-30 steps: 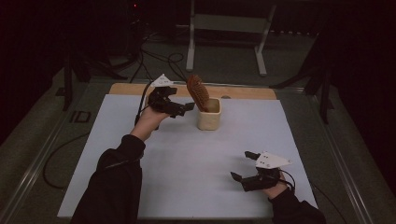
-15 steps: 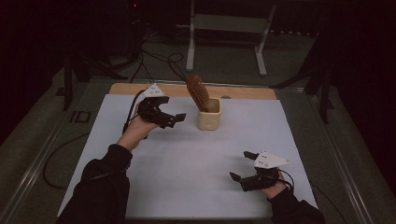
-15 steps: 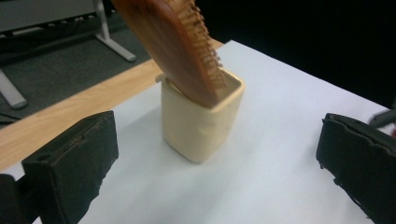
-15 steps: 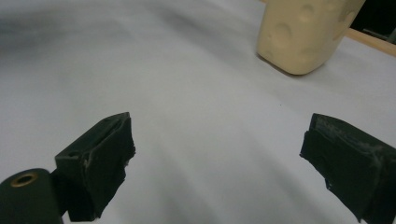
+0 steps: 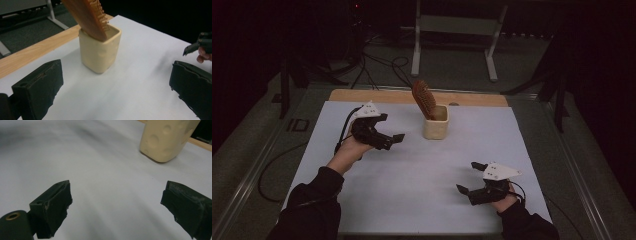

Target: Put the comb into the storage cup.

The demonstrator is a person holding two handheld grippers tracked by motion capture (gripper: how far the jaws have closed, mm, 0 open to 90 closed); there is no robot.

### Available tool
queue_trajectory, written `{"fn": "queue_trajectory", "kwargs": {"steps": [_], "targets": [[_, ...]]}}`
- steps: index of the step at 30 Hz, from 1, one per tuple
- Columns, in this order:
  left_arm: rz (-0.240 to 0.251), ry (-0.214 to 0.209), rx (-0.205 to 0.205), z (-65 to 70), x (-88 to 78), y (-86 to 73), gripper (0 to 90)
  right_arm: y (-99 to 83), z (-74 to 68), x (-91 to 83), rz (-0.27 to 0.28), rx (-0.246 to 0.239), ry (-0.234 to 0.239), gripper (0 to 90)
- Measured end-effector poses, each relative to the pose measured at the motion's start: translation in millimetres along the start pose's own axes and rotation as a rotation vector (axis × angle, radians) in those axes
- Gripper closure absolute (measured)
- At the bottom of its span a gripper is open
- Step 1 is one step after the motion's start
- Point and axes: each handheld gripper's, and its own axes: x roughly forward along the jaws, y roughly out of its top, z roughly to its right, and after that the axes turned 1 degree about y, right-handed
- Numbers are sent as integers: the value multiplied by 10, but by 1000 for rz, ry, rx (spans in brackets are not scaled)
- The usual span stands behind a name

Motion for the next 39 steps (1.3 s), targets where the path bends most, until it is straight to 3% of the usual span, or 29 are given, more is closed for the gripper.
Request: {"fn": "queue_trajectory", "kwargs": {"steps": [9,24,26,27,39], "targets": [[3,-7,37,115,-171,-137,0,17,-10,13,2,1,8,80],[-3,-3,15,174,-362,-548,0,13,-12,23,-2,-3,12,80],[-3,-3,15,174,-362,-548,0,13,-17,24,-3,-4,10,80],[-15,4,12,193,-402,-644,0,13,-12,28,-3,-8,11,80],[-33,33,-24,196,-552,-1090,0,17,-16,47,-10,-12,9,80]]}}
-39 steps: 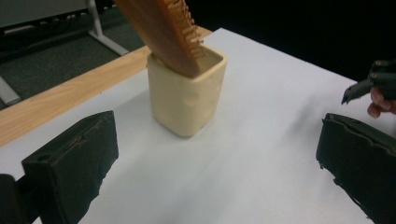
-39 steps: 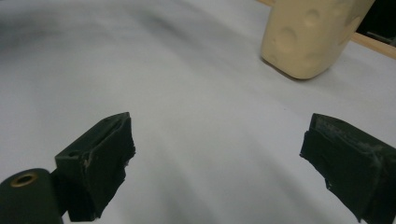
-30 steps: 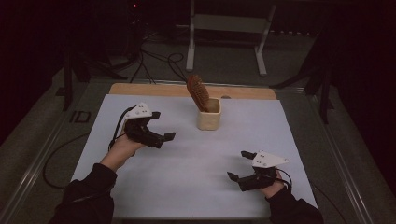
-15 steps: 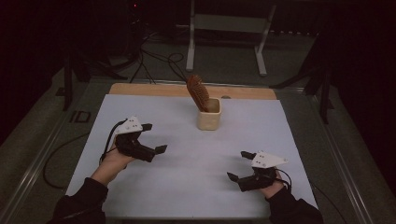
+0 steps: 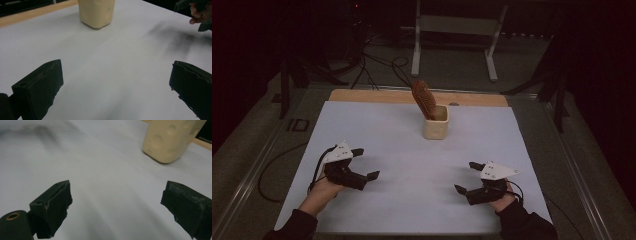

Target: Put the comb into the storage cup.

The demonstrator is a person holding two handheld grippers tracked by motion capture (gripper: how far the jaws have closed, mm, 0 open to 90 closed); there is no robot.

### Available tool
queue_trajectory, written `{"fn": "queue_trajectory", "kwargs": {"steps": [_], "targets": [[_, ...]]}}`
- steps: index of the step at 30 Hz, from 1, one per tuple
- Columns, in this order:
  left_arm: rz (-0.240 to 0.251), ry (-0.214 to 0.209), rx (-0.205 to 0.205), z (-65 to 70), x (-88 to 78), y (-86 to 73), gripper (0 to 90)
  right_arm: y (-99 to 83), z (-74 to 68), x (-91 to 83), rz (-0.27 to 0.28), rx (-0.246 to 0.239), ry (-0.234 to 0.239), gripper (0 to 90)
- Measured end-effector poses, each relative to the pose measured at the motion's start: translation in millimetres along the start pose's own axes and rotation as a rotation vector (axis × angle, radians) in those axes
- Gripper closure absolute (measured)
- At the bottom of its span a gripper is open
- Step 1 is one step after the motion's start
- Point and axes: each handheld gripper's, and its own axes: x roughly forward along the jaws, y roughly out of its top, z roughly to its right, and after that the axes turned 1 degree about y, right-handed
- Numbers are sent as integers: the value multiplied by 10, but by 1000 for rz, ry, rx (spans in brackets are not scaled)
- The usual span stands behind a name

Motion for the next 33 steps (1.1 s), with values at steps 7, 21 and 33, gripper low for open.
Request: {"fn": "queue_trajectory", "kwargs": {"steps": [7,21,33], "targets": [[9,32,-24,-31,-110,-225,0,-2,1,1,-2,-1,0,80],[3,87,-71,-70,-277,-573,0,-7,18,14,-7,-5,-1,80],[-26,137,-111,-65,-372,-726,0,-17,27,16,-8,-2,-3,80]]}}
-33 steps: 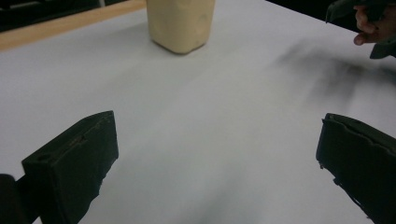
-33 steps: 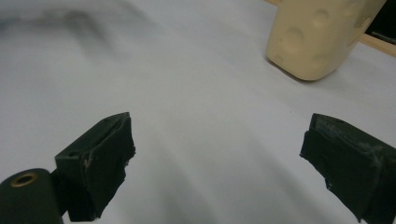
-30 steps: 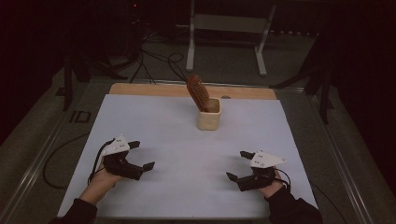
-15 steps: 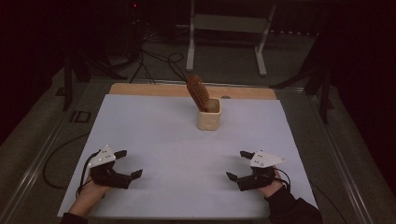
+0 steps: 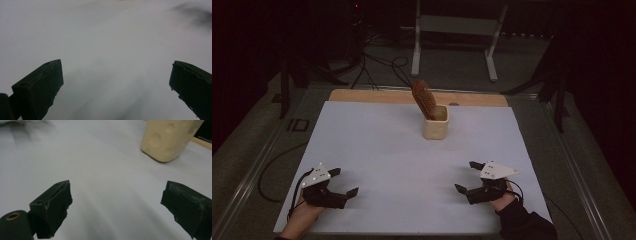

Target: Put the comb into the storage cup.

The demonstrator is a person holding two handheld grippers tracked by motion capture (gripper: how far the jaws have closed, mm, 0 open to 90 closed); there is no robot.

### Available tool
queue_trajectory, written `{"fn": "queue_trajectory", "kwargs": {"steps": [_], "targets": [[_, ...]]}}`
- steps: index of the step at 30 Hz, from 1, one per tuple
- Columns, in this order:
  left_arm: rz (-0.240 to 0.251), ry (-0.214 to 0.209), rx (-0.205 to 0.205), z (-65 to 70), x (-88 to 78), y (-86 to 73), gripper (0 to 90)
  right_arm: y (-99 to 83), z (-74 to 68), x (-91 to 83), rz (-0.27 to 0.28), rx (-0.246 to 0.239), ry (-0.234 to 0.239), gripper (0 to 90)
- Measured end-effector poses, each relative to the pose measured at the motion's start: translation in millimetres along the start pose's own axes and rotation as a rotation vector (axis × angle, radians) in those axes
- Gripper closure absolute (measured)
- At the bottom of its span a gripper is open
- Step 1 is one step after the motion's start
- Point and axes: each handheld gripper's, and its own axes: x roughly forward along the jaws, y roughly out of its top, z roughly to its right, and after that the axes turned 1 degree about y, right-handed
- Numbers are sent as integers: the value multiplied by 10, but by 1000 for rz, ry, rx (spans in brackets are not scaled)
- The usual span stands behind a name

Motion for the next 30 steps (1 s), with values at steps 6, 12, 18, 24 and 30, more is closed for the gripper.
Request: {"fn": "queue_trajectory", "kwargs": {"steps": [6,12,18,24,30], "targets": [[8,60,-11,26,-93,-71,0,-6,1,11,-4,-1,-1,80],[-15,137,-34,-37,-104,-138,0,-9,5,18,-3,-3,3,80],[14,186,-49,-52,-74,-141,0,-16,9,35,-9,-6,4,80],[46,179,-67,-53,-68,-143,1,-28,23,49,-14,-9,9,80],[46,168,-60,-53,-31,-132,1,-31,14,40,-11,-11,10,80]]}}
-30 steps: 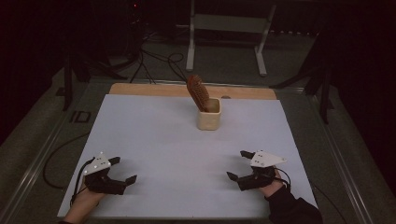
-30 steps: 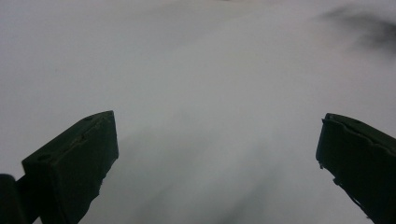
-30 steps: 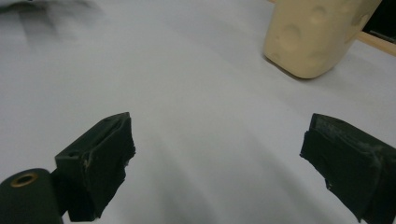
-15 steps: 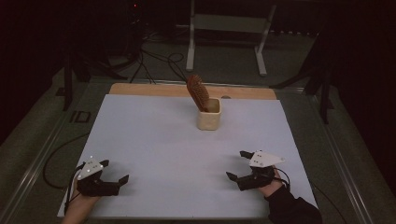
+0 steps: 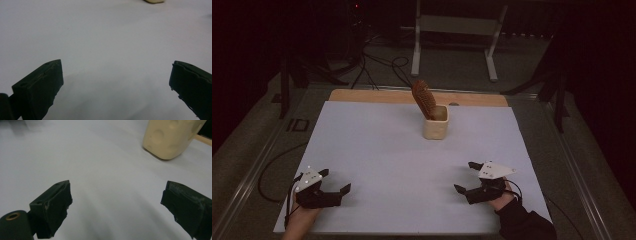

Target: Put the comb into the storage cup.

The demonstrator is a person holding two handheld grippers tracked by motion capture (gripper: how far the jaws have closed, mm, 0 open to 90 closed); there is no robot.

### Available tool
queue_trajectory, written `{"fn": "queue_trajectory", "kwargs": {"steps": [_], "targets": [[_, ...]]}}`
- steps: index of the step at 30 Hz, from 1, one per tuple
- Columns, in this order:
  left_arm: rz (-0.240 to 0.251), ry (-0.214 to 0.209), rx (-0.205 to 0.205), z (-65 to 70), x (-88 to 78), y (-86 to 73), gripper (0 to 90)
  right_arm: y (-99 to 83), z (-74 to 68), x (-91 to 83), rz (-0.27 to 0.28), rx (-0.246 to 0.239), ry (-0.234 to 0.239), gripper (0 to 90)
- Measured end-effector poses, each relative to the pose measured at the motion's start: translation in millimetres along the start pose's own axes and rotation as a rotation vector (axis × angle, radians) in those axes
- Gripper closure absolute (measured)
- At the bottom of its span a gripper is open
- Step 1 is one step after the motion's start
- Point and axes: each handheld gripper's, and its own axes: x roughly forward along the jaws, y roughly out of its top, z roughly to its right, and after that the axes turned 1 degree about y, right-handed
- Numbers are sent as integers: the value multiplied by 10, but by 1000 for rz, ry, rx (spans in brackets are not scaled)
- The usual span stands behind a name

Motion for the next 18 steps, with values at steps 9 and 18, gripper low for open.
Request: {"fn": "queue_trajectory", "kwargs": {"steps": [9,18], "targets": [[8,-9,8,20,41,24,1,-2,-4,0,-2,3,0,80],[12,-13,2,17,34,20,1,-4,-3,1,-4,4,-3,80]]}}
